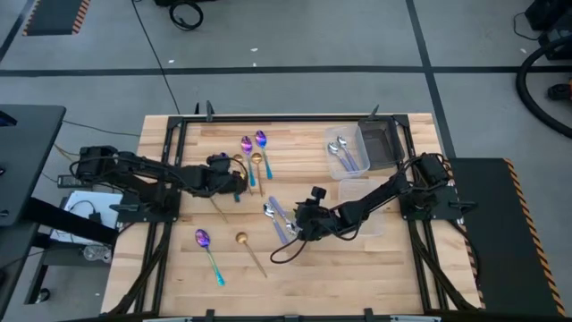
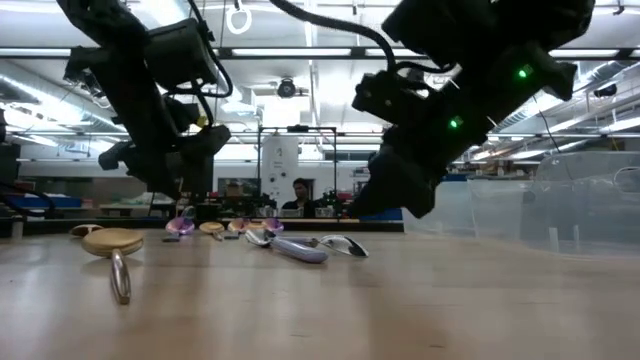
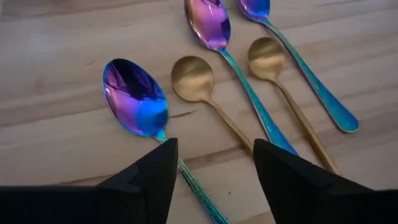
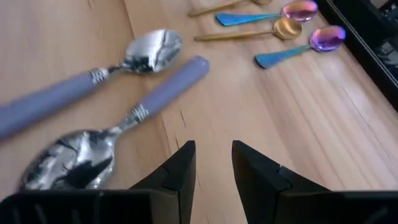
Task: Sort silverware by color (type)
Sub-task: Put the blue spoon into the black bin
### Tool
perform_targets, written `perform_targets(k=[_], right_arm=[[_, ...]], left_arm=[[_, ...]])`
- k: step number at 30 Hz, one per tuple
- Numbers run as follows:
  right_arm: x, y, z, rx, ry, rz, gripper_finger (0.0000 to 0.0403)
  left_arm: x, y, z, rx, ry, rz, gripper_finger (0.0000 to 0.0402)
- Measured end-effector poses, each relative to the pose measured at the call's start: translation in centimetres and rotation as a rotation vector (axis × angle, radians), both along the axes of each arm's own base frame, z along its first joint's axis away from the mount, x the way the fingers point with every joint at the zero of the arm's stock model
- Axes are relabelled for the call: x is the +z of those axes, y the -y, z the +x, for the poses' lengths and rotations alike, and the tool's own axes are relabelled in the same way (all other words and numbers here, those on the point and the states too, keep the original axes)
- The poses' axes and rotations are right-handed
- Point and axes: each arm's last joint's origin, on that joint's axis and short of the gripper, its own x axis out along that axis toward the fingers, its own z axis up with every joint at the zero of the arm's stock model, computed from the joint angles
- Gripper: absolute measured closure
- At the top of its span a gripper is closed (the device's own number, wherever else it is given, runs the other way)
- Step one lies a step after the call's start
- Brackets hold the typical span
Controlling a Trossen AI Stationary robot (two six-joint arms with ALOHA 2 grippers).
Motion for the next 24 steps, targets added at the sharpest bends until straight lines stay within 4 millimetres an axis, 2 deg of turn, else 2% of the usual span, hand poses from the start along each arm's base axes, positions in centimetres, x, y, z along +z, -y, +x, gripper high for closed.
perform_targets(k=[3, 7, 13, 16, 20, 24], right_arm=[[0.0, 0.2, -0.4, 0.002, -0.006, -0.025, 0.0289], [1.0, 0.3, -0.7, 0.015, 0.044, -0.022, 0.0289], [2.1, 1.0, -2.1, 0.035, 0.112, -0.050, 0.0289], [2.0, 1.5, -3.0, 0.076, 0.153, -0.019, 0.0289], [2.0, 1.9, -3.5, 0.145, 0.260, 0.059, 0.0289], [1.9, 1.9, -3.6, 0.191, 0.267, 0.079, 0.0289]], left_arm=[[-0.4, 0.3, 0.2, -0.005, -0.018, 0.017, 0.0196], [-1.0, 0.7, 0.2, 0.005, -0.043, 0.009, 0.0200], [-1.3, -0.2, 0.1, 0.072, -0.038, -0.026, 0.0201], [-1.4, -0.6, 0.1, 0.088, -0.035, -0.043, 0.0201], [-2.5, -0.9, 0.2, 0.116, -0.072, -0.073, 0.0201], [-4.0, -0.9, 0.3, 0.136, -0.133, -0.099, 0.0201]])
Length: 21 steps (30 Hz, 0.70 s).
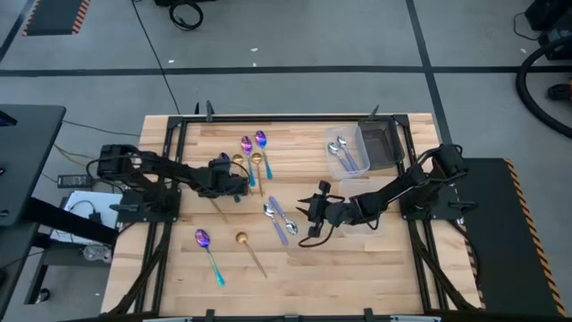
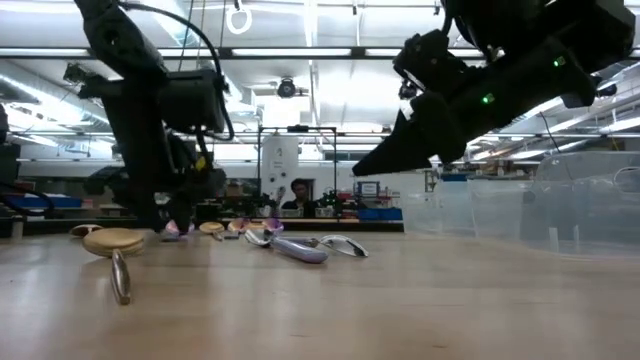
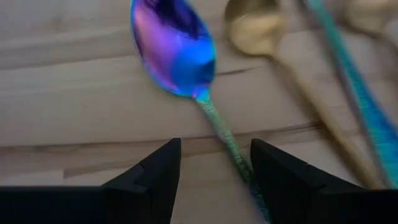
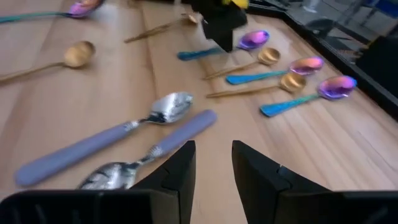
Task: Sort silverware by color (type)
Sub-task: Put the blue spoon into the black bin
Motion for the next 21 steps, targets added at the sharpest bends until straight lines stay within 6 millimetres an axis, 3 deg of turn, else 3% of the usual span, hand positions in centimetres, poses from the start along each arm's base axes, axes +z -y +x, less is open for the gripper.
perform_targets(k=[8, 19, 21], right_arm=[[-0.04, -0.16, -0.04, 0.019, -0.012, -0.011, 0.0289], [-0.06, -0.37, -0.09, 0.030, -0.017, -0.023, 0.0289], [-0.05, -0.44, -0.09, 0.033, -0.016, -0.024, 0.0289]], left_arm=[[-0.80, -0.25, -0.21, 0.012, -0.072, -0.032, 0.0224], [-0.49, -0.10, -0.65, -0.077, -0.144, -0.082, 0.0381], [-0.49, -0.10, -0.64, -0.096, -0.155, -0.081, 0.0383]])
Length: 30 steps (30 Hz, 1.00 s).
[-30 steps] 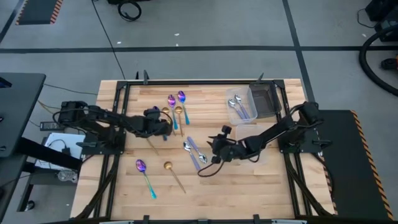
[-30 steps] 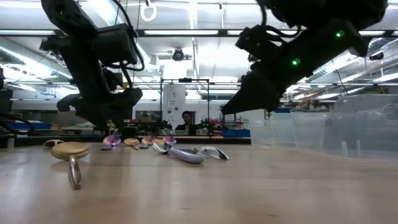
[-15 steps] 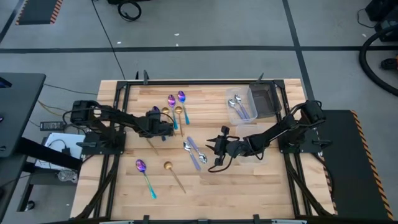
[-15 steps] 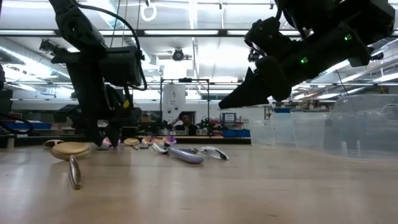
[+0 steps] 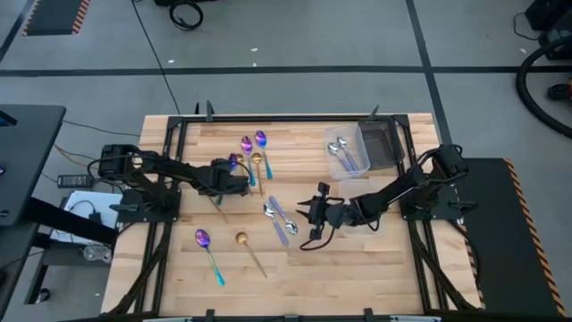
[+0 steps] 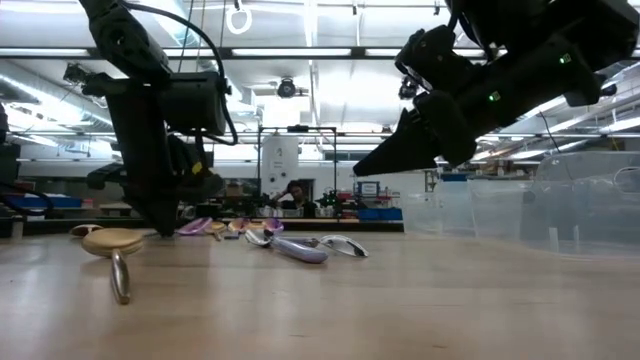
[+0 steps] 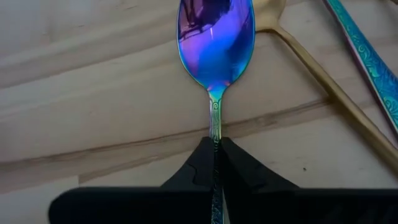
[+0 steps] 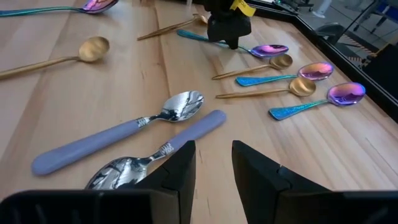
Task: Sort silverware by color (type)
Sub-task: Put the blue spoon into the black bin
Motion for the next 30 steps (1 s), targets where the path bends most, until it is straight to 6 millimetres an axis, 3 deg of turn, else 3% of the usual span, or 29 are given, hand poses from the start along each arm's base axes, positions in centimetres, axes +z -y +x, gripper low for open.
perform_targets(k=[21, 30], right_arm=[[0.0, 0.2, 0.1, -0.001, -0.006, -0.016, 0.0289], [1.0, 0.4, 1.0, 0.020, -0.018, 0.007, 0.0289]], left_arm=[[2.5, 0.3, 0.1, -0.111, 0.108, 0.070, 0.0383], [2.8, 0.4, 0.8, -0.184, 0.133, 0.111, 0.0383]])
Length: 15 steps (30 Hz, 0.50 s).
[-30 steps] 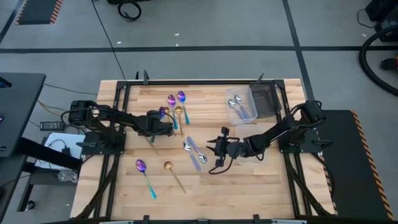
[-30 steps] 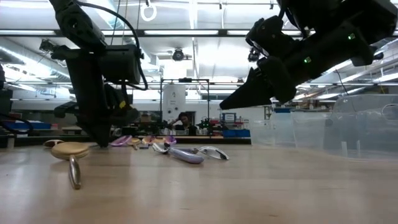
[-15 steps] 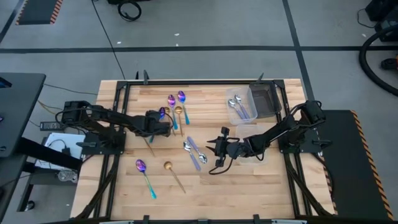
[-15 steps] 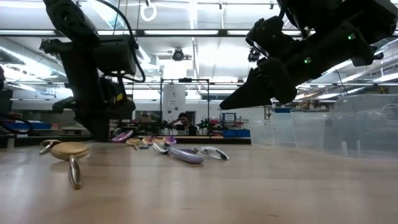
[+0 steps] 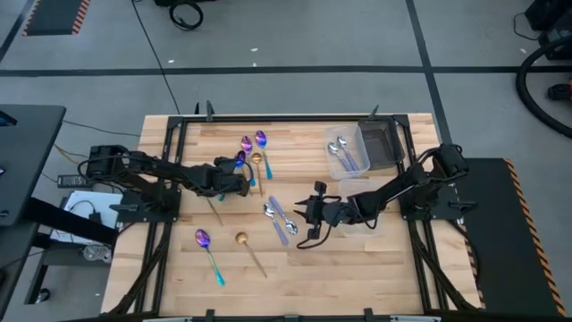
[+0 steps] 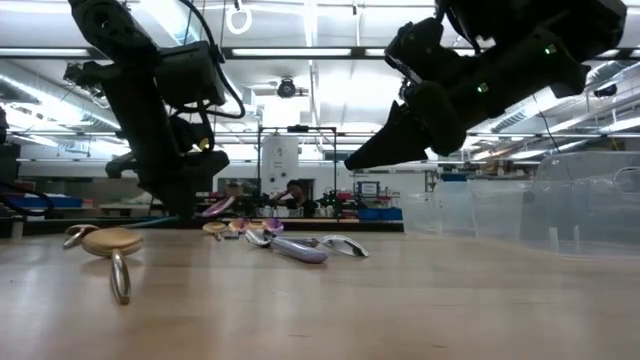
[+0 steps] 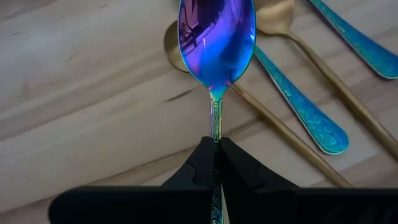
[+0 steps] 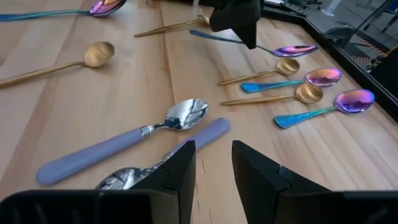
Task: Sort silverware by color (type)
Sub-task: Put the blue spoon into the black bin
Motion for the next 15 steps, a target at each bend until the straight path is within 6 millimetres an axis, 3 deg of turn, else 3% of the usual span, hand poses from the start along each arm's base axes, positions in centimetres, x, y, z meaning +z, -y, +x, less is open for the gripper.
perform_targets(k=[7, 15], right_arm=[[0.7, 1.0, 0.8, -0.023, 0.018, 0.045, 0.0289], [2.0, 3.6, 1.0, -0.087, 0.067, 0.135, 0.0289]], left_arm=[[1.3, 0.4, 0.0, -0.031, 0.053, 0.050, 0.0383], [4.4, 1.4, 0.8, -0.123, 0.213, 0.268, 0.0383]])
